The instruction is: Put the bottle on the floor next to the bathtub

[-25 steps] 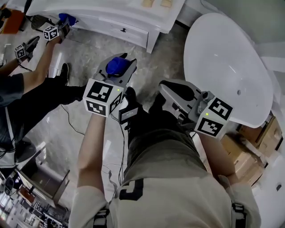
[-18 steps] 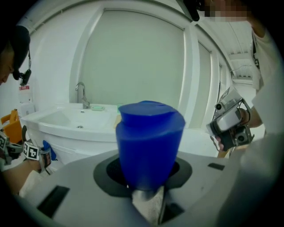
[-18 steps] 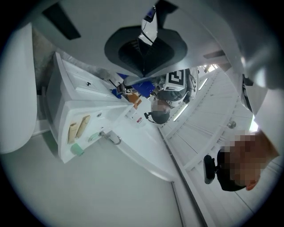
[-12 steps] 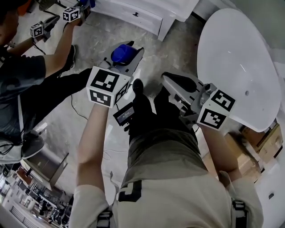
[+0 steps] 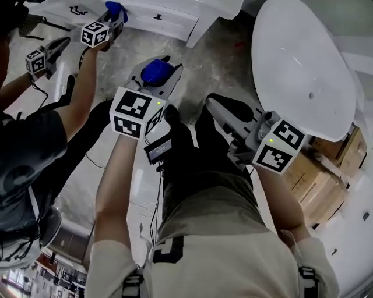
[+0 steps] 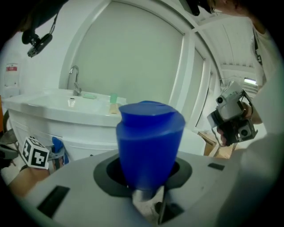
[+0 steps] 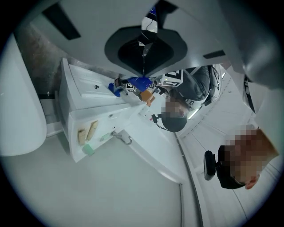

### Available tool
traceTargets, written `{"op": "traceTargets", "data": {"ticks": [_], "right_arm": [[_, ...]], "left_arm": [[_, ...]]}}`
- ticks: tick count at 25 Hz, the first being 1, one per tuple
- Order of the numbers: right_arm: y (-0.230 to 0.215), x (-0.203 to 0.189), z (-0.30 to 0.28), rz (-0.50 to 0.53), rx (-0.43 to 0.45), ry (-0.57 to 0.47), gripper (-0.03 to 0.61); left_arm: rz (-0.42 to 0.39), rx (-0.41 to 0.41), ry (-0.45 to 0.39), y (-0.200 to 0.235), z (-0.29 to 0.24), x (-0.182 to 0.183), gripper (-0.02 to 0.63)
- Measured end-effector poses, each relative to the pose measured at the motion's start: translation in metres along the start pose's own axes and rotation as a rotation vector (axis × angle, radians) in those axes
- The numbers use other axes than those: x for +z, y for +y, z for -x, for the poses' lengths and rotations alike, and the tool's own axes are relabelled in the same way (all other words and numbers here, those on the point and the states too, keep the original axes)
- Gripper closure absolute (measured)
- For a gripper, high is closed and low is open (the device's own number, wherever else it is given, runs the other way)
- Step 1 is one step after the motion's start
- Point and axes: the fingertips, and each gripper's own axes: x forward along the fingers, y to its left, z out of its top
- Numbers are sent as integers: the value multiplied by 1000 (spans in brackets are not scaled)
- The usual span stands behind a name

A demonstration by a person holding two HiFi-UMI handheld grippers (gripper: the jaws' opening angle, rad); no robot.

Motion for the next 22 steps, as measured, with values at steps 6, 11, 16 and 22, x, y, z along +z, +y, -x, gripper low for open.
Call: {"op": "traceTargets", "data": {"ticks": [6,11,16,22], "right_arm": [[-8,-30,4,-45,-108,-57,551],[-32,-51,28,-83,-159,-80,551],[-53,-58,47,-103,-135,-77,551],[-101,-74,43,-88,-74,-29,551]], "left_arm": [[8,-56,19,-5,-25,-26,430],[6,-92,47,-30,-63,-44,430],[-43,-76,43,-46,-105,-32,430],[-72,-21,63,-40,-159,-47,430]]}}
